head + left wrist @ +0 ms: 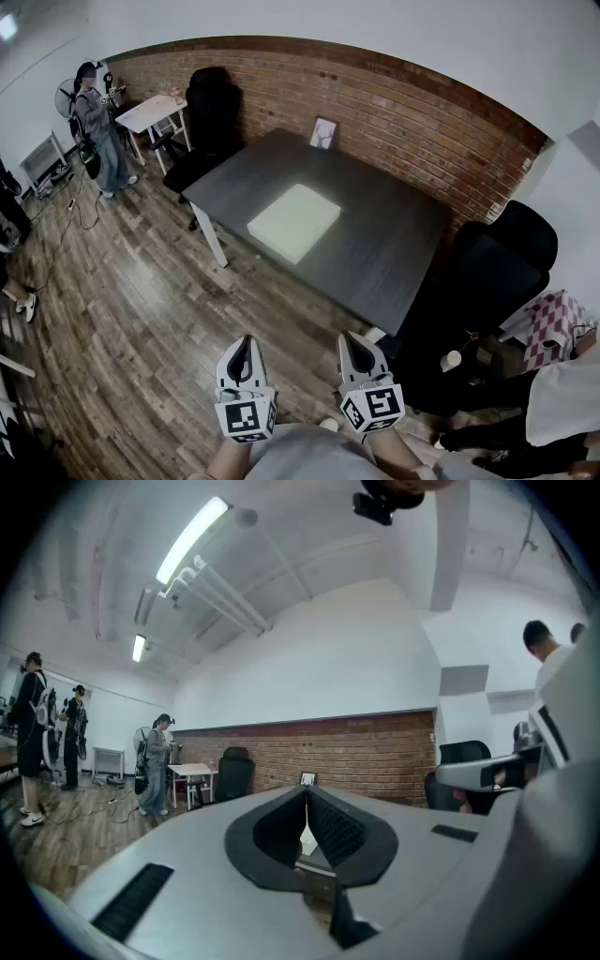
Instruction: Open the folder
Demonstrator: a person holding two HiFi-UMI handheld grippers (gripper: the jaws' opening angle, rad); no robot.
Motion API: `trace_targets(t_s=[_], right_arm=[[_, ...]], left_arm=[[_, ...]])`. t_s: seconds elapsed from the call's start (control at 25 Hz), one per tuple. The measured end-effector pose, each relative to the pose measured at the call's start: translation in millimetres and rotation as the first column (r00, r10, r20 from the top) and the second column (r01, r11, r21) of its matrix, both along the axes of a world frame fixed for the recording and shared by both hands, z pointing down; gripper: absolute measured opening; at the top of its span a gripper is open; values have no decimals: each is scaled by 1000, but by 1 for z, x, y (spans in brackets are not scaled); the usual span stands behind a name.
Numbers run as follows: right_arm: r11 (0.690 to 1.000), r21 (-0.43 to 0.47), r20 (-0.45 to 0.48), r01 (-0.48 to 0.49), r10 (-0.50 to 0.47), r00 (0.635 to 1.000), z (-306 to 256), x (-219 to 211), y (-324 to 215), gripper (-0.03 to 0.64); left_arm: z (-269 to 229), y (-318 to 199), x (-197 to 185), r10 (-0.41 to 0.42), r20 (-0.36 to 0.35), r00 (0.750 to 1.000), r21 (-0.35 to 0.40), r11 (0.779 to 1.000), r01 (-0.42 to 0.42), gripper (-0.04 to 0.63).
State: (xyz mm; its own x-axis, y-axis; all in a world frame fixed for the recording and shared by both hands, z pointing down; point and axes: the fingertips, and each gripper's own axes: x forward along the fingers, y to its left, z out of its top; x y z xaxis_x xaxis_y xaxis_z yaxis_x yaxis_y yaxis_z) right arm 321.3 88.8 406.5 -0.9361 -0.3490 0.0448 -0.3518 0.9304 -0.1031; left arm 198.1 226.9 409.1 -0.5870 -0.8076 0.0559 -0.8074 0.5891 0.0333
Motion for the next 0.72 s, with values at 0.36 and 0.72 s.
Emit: trace_targets(t_s=[0.36, 0.72], right_arm=[[1000, -7, -4, -3, 3, 1000, 2, -14, 10, -2], [1000, -12, -10, -19, 19, 1000, 4, -28, 16, -2]], left_arm=[[3, 8, -12, 10, -12, 1000, -2, 1000, -10, 5], [9, 18, -27, 16, -31, 999, 5, 1000, -16, 5]])
